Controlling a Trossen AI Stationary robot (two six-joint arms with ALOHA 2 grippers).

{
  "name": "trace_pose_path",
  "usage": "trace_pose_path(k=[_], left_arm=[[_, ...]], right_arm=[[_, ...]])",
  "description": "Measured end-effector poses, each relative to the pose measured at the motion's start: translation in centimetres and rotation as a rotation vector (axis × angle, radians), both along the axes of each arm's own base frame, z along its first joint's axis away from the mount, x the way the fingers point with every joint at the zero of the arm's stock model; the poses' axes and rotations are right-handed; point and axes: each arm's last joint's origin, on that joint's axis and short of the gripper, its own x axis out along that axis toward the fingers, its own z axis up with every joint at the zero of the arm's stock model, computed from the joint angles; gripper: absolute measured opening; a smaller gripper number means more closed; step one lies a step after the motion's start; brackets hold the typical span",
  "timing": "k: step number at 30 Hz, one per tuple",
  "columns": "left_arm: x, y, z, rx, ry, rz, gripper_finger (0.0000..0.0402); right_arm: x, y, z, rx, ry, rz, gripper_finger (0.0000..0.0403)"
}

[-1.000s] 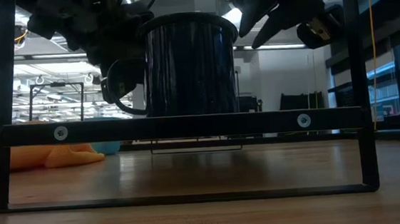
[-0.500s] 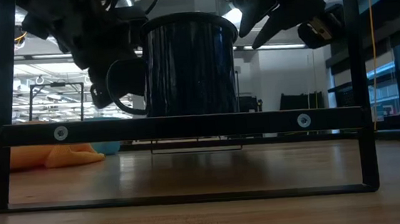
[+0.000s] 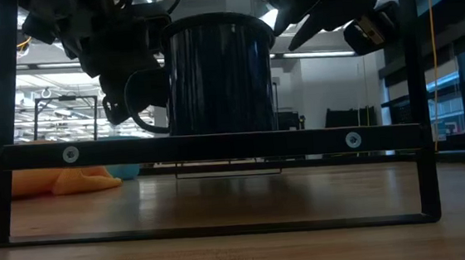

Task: Stack small to large cups/mugs on shelf
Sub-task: Put the dark blue mug on the shelf

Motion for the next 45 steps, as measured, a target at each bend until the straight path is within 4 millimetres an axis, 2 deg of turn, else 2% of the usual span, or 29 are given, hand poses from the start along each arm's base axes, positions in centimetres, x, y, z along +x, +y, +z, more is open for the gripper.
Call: trace_pose_path(k=[28,45], left_arm=[[0.3,1.2,0.0,0.019,-0.012,0.028,0.0069],[0.3,1.2,0.1,0.019,-0.013,0.016,0.0069]], right_arm=[[0.0,-0.8,-0.2,-0.038,0.017,-0.035,0.0076],[0.0,-1.1,-0.3,-0.038,0.032,-0.044,0.0076]])
